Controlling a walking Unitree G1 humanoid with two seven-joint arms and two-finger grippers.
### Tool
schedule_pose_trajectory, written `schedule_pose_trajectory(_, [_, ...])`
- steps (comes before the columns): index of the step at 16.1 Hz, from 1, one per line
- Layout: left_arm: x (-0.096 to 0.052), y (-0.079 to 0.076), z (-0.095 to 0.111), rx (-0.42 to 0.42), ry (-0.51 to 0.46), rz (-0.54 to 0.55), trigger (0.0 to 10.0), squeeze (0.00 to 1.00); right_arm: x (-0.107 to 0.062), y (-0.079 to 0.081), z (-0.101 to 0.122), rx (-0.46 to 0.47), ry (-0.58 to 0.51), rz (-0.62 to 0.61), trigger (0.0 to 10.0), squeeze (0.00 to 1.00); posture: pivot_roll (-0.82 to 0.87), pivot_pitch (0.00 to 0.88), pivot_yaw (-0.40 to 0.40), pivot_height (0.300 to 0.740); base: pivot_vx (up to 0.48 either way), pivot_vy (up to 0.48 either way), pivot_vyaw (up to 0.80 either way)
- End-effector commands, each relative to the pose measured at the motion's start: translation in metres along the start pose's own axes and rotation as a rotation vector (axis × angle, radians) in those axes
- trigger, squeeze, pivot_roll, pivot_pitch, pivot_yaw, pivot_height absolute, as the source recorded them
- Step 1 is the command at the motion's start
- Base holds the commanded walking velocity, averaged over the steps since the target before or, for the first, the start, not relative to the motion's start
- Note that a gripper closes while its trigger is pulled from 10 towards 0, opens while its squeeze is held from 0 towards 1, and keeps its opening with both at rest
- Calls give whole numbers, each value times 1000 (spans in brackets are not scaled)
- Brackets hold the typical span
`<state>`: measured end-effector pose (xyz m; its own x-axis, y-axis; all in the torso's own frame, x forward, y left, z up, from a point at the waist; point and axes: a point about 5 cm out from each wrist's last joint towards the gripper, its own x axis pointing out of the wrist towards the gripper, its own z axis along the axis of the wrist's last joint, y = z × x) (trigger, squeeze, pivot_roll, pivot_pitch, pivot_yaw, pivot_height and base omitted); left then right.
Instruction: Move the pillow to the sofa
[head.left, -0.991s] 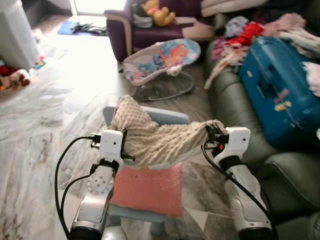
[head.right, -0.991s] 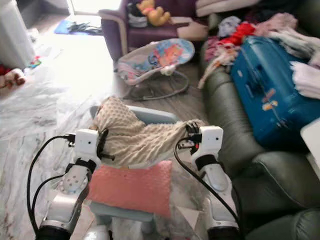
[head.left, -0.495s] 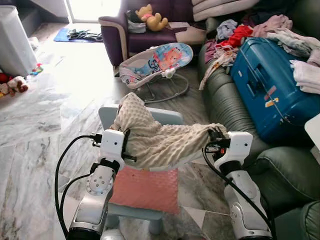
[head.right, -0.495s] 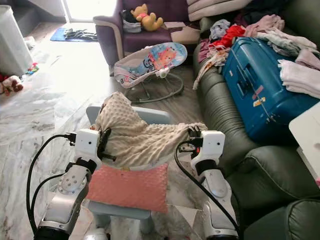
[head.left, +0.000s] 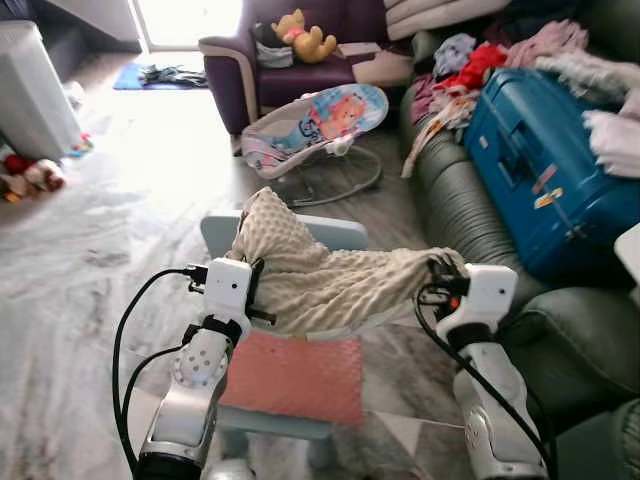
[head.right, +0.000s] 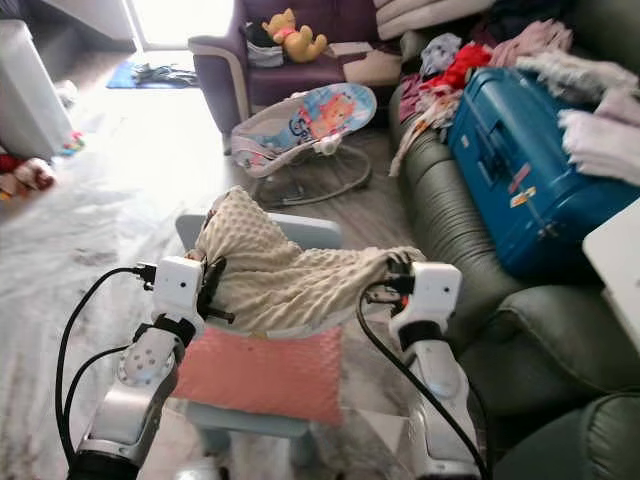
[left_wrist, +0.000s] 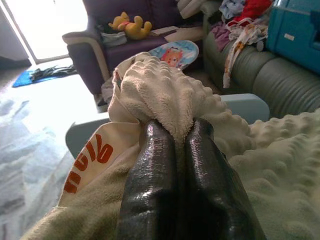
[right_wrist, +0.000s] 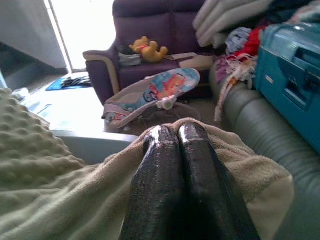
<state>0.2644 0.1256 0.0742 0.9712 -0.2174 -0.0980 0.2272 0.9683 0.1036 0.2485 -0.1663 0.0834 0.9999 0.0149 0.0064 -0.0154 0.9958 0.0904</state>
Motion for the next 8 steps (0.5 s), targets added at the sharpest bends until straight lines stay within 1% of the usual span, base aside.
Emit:
schedule_pose_trajectory(1, [5, 3, 13, 30, -40, -24, 10000, 0, -1, -2, 1, 6, -20, -36, 10000, 0, -26, 0, 78, 740, 0, 0, 0])
schedule_pose_trajectory(4, [8, 8, 17, 56, -46, -42, 10000, 0, -1, 4, -3, 14, -13, -38, 10000, 0, -25, 0, 83, 740, 0, 0, 0])
schedule_pose_trajectory(5, [8, 9, 17, 57, -44, -39, 10000, 0, -1, 3, -3, 12, -13, -36, 10000, 0, -27, 0, 79, 740, -322, 0, 0])
schedule_pose_trajectory(6, [8, 8, 15, 54, -41, -30, 10000, 0, -1, -1, -4, 4, -7, -36, 10000, 0, -30, 0, 55, 740, -277, 0, 0])
schedule_pose_trajectory(8, [8, 5, 12, 39, -36, -19, 10000, 0, -1, -6, -4, -11, 0, -33, 10000, 0, -33, 0, 36, 740, -266, 0, 0])
